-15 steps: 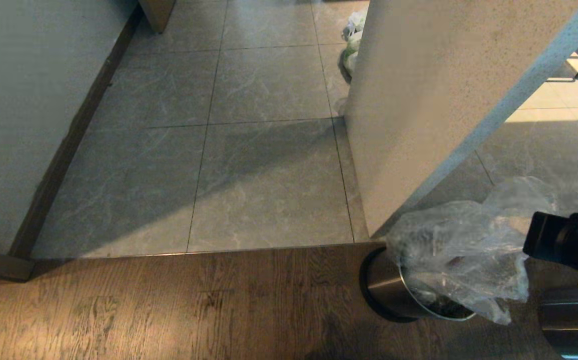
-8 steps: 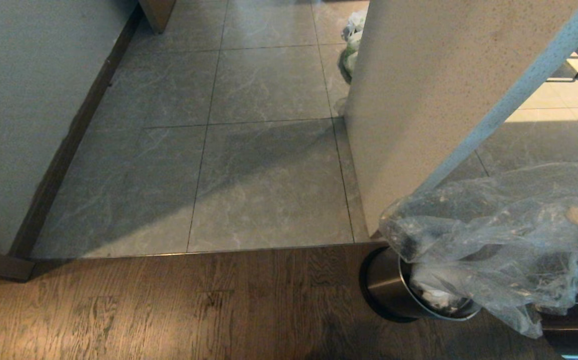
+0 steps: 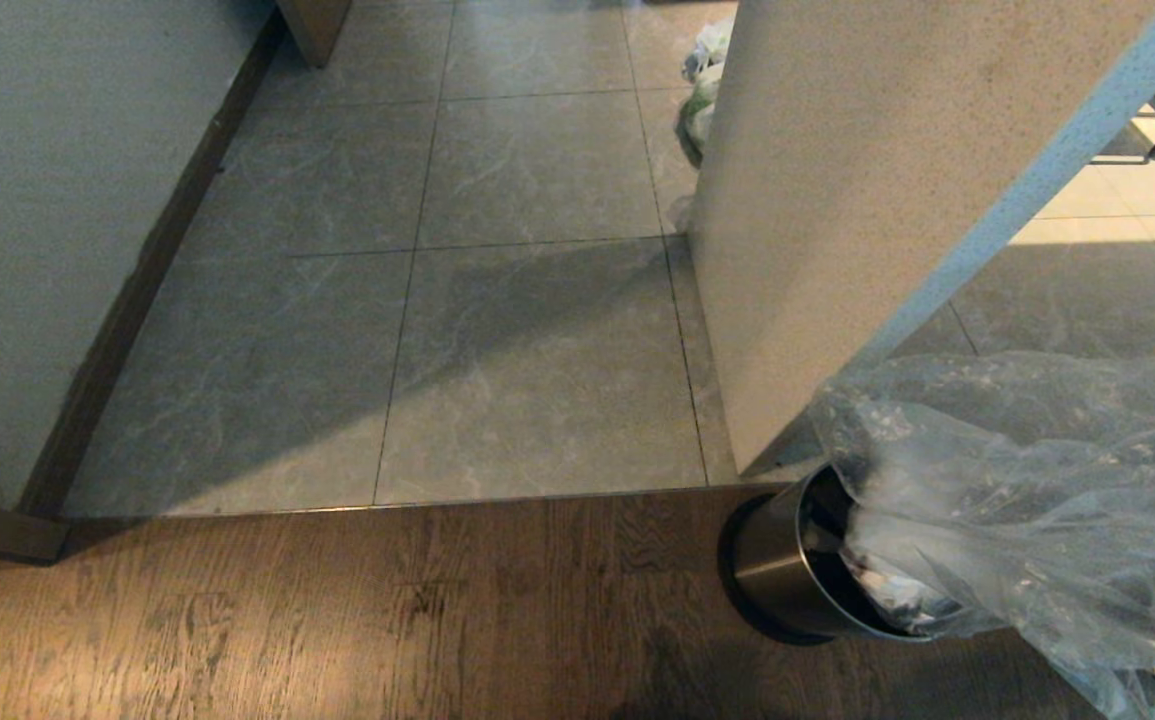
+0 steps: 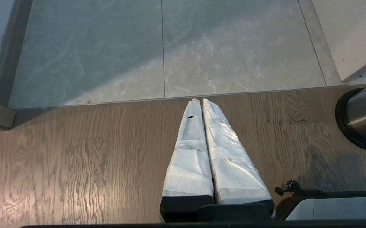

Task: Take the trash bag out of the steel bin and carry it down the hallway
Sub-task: Pick up the trash bag

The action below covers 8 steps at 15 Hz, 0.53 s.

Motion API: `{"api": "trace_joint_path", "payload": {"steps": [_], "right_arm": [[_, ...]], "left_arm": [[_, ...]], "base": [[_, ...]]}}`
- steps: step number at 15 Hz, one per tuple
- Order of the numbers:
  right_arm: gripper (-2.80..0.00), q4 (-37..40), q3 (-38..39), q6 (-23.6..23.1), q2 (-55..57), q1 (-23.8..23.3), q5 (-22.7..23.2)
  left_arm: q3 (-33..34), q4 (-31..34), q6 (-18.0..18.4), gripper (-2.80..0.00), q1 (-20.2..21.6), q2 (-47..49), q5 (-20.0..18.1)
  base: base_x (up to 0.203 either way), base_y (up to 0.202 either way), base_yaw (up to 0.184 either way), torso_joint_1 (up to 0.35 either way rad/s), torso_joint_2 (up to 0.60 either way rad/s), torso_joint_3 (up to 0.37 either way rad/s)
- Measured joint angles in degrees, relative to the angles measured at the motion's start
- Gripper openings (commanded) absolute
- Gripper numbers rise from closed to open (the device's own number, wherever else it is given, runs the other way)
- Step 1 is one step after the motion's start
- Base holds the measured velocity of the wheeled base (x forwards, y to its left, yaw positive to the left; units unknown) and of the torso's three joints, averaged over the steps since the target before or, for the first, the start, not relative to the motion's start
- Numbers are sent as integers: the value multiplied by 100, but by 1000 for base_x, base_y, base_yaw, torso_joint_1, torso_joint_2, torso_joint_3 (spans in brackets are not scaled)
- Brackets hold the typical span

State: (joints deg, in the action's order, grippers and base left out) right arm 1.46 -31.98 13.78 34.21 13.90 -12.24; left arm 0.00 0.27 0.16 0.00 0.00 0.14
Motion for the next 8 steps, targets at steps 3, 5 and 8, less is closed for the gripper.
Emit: {"api": "trace_joint_path", "payload": {"steps": [3,5,8], "right_arm": [[-280,515,-45,-7,-559,-319,175],[-280,846,-110,-23,-898,-640,477],[-280,1517,-116,-199,-1466,-982,695]], "left_arm": [[0,-2,0,-280,0,0,2],[0,0,2,-280,0,0,2],[0,-2,2,-280,0,0,0]], "base": [[0,0,0,0,0,0],[0,0,0,0,0,0],[0,0,0,0,0,0]]}}
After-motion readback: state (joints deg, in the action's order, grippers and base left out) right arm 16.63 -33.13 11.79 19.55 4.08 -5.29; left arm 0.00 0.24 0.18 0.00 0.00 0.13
